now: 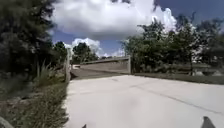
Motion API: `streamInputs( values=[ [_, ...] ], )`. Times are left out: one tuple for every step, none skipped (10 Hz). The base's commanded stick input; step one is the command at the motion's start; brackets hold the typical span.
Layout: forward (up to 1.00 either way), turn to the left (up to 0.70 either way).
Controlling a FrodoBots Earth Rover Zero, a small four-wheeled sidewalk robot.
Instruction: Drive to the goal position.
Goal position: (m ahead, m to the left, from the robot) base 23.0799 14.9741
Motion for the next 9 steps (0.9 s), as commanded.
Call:
streamInputs(
  values=[
    [0.7, 0.0],
    [0.7, 0.0],
    [0.7, 0.0],
    [0.7, 0.0],
    [0.7, 0.0],
    [0.7, 0.09],
    [0.7, 0.29],
    [0.7, 0.35],
    [0.7, 0.35]
  ],
)
